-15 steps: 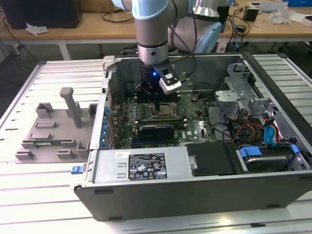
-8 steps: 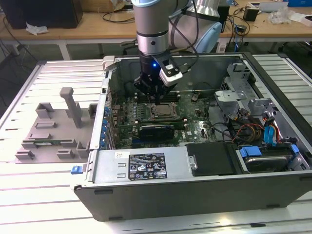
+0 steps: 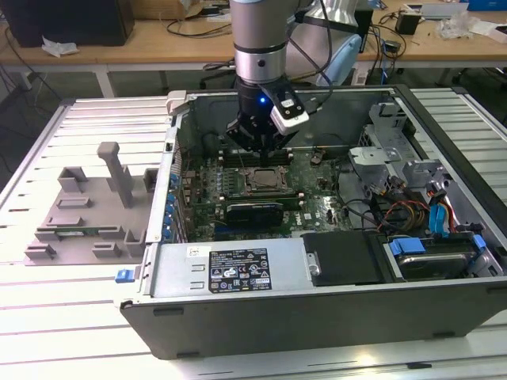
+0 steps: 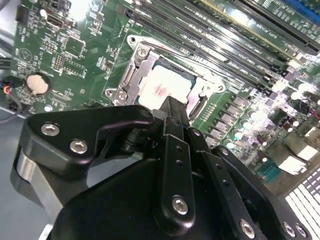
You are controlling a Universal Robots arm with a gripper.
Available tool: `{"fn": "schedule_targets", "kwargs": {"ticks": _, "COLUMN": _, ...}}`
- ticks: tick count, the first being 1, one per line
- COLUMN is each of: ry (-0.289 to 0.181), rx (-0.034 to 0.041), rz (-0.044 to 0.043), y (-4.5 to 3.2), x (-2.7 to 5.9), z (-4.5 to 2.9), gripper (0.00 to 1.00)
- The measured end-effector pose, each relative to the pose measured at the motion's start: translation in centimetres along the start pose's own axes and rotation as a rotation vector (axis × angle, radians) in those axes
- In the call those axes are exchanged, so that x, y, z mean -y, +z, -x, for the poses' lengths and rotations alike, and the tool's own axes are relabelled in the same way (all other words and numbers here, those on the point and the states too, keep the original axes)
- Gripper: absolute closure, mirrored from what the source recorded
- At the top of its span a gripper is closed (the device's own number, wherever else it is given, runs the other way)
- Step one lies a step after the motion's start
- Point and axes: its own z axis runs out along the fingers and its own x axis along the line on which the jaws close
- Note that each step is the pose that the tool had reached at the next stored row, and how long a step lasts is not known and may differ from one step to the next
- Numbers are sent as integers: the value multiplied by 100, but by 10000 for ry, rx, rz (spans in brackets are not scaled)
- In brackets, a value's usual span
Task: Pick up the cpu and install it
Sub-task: 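Close the cpu cover, then install the first cpu locking lever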
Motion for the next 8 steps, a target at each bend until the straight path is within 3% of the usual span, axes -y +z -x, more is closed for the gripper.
{"fn": "schedule_targets", "kwargs": {"ticks": 8, "ry": -1, "rx": 0, "rz": -1, "y": -41, "x": 1, "z": 3, "gripper": 89}}
